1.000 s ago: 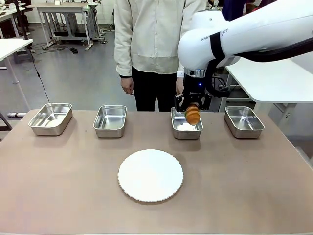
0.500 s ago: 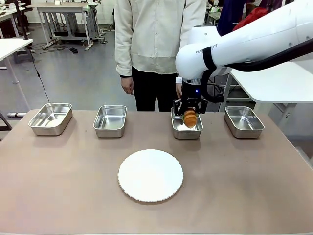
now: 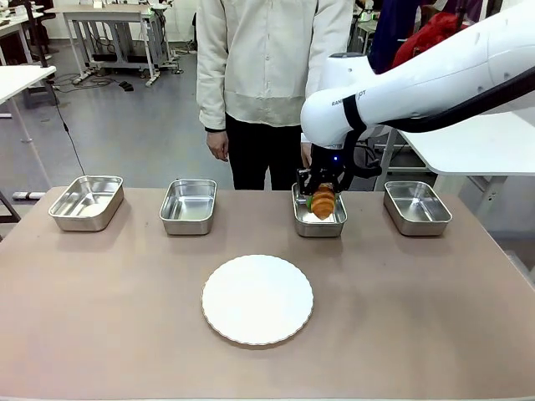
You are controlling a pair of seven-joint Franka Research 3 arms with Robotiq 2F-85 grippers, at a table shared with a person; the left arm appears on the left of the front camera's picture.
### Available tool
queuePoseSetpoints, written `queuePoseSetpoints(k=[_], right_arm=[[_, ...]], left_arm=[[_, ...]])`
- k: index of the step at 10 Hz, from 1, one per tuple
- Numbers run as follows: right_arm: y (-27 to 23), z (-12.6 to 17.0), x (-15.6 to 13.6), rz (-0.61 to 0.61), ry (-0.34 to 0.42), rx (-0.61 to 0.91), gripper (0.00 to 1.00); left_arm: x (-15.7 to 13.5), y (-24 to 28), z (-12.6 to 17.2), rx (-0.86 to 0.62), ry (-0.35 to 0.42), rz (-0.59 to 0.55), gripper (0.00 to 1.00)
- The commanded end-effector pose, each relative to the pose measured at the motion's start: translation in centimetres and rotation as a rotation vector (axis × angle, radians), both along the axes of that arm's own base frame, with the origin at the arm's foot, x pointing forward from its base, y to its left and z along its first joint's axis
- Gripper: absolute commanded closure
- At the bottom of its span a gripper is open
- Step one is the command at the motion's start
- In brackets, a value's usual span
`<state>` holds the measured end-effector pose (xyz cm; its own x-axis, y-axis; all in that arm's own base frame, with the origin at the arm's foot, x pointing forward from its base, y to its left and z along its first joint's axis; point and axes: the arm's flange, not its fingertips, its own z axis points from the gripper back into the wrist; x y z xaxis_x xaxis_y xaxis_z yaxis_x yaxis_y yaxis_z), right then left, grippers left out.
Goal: Place the bread in the container.
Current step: Place the Butter Roll into the Airtight Container indicated by the human.
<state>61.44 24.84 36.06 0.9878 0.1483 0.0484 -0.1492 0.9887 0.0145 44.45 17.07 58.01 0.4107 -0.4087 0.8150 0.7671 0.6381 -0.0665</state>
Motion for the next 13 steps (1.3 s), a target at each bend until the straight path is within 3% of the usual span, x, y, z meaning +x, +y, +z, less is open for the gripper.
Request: queuePoseSetpoints(k=[1, 5, 6, 7, 13], right_arm=[[-0.3, 0.5, 0.2, 0.018, -0.040, -0.015, 0.00], [-0.4, 2.3, -1.0, 0.015, -0.078, -0.030, 0.00], [-0.7, 2.9, -1.1, -0.070, -0.064, -0.075, 0.00], [0.3, 1.9, -0.2, 0.008, -0.039, 0.005, 0.00], [0.3, 1.9, -0.2, 0.008, -0.039, 0.005, 0.00]], left_arm=[[-0.2, 0.0, 0.0, 0.001, -0.010, -0.010, 0.00], [-0.2, 0.0, 0.0, 0.001, -0.010, -0.010, 0.00], [-0.2, 0.0, 0.0, 0.001, -0.010, -0.010, 0.00], [-0.2, 0.0, 0.0, 0.001, -0.010, -0.010, 0.00], [-0.2, 0.0, 0.0, 0.001, -0.010, -0.010, 0.00]])
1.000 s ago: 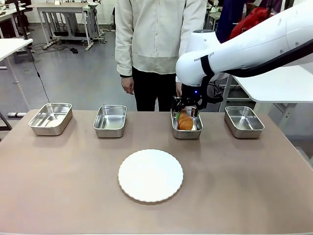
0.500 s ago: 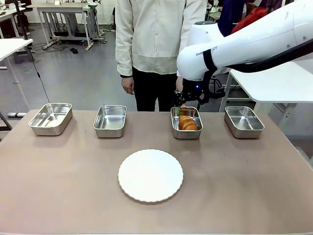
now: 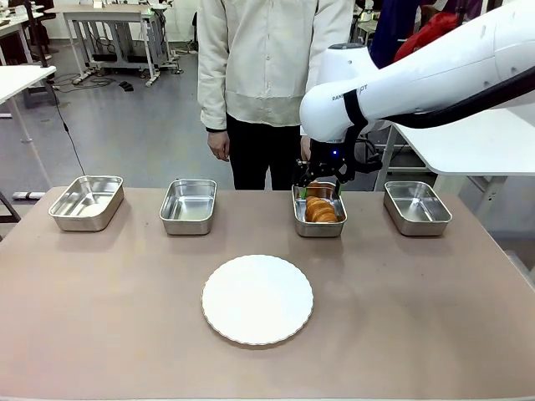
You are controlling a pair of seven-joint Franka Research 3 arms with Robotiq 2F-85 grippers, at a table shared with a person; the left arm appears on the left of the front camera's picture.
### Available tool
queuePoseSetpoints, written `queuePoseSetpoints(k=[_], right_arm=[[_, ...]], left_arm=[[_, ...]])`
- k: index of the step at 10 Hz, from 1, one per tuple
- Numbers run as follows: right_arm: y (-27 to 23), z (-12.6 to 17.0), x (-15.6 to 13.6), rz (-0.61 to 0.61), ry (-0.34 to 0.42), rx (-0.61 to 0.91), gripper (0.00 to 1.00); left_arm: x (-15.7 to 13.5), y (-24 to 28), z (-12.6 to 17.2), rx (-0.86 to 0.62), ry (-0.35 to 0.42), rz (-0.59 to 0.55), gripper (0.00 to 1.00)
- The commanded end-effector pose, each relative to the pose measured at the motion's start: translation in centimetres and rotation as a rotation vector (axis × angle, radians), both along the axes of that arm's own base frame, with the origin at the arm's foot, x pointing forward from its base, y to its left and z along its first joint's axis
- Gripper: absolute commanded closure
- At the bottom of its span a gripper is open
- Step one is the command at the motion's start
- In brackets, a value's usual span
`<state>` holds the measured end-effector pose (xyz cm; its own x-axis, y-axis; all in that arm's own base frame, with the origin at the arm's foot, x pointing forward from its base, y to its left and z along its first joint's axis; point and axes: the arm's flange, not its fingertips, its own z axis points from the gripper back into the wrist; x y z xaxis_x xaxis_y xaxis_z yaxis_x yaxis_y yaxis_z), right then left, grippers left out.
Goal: Place the bread in the container.
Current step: Place the Butter Roll into the Airtight Container indicated by the human.
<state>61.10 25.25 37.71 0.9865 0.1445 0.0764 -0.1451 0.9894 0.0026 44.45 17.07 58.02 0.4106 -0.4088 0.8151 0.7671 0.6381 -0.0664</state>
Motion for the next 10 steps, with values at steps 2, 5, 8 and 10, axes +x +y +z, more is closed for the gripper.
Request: queuePoseSetpoints(k=[2, 5, 8, 10], right_arm=[[1.0, 2.1, -2.2, 0.055, -0.101, 0.083, 0.00], [0.2, 7.8, -10.6, 0.059, -0.272, 0.058, 0.00], [-1.6, 9.7, -18.9, 0.064, -0.351, 0.092, 0.00], [-2.8, 9.6, -23.5, 0.061, -0.356, 0.102, 0.00]], left_arm=[[-0.2, 0.0, 0.0, 0.001, -0.010, -0.010, 0.00], [-0.2, 0.0, 0.0, 0.001, -0.010, -0.010, 0.00], [-0.2, 0.0, 0.0, 0.001, -0.010, -0.010, 0.00], [-0.2, 0.0, 0.0, 0.001, -0.010, -0.010, 0.00]])
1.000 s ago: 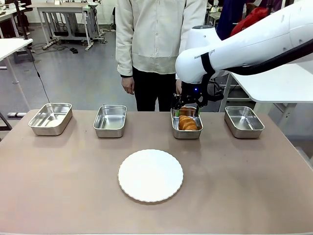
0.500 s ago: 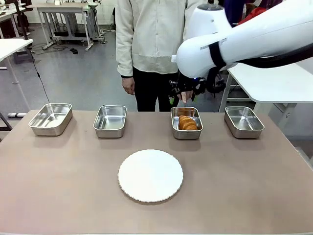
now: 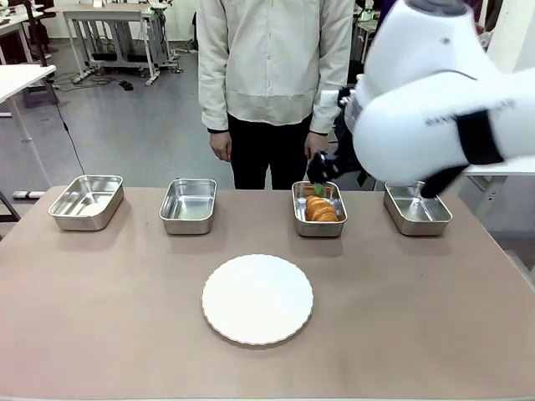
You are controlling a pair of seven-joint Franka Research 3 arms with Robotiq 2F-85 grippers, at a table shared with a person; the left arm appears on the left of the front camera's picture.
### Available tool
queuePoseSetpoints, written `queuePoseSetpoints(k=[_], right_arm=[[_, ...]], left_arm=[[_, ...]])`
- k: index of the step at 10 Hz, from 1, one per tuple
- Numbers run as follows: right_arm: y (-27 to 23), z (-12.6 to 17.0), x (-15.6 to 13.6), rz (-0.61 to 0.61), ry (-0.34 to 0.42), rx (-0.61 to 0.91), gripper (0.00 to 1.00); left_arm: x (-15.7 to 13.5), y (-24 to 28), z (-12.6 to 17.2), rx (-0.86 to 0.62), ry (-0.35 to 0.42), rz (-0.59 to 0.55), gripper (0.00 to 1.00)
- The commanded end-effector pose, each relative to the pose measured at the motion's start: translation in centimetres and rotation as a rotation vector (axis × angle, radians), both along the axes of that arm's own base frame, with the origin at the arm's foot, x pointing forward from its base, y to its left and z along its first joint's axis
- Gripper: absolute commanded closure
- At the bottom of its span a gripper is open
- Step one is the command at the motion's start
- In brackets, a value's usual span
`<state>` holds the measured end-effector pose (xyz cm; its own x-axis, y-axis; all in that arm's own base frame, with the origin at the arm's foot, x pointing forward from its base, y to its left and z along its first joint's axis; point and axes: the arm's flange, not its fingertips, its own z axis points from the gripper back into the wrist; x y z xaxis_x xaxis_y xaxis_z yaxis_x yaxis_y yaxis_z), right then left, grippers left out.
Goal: Place the bread in the container.
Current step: Place the Butter Roll into the Airtight Container indicated by the human.
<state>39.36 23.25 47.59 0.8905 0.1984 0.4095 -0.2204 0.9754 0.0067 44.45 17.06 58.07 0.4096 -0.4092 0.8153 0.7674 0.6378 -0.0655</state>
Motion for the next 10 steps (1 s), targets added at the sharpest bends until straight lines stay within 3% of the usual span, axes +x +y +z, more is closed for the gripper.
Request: queuePoseSetpoints(k=[1, 3, 5, 6, 10], right_arm=[[-1.3, -0.6, -3.4, -0.004, -0.016, 0.049, 0.00], [-1.7, -1.4, -5.9, 0.017, -0.011, 0.059, 0.00], [-2.1, -2.0, -5.0, 0.009, 0.051, 0.048, 0.00], [-1.7, -1.3, -6.0, -0.019, 0.006, 0.035, 0.00], [-1.7, -1.3, -6.0, -0.019, 0.006, 0.035, 0.00]], left_arm=[[-0.2, 0.0, 0.0, 0.000, -0.009, -0.009, 0.00], [-0.2, 0.0, 0.0, 0.000, -0.009, -0.009, 0.00], [-0.2, 0.0, 0.0, 0.000, -0.009, -0.009, 0.00], [-0.2, 0.0, 0.0, 0.000, -0.009, -0.009, 0.00], [-0.2, 0.0, 0.0, 0.000, -0.009, -0.009, 0.00]])
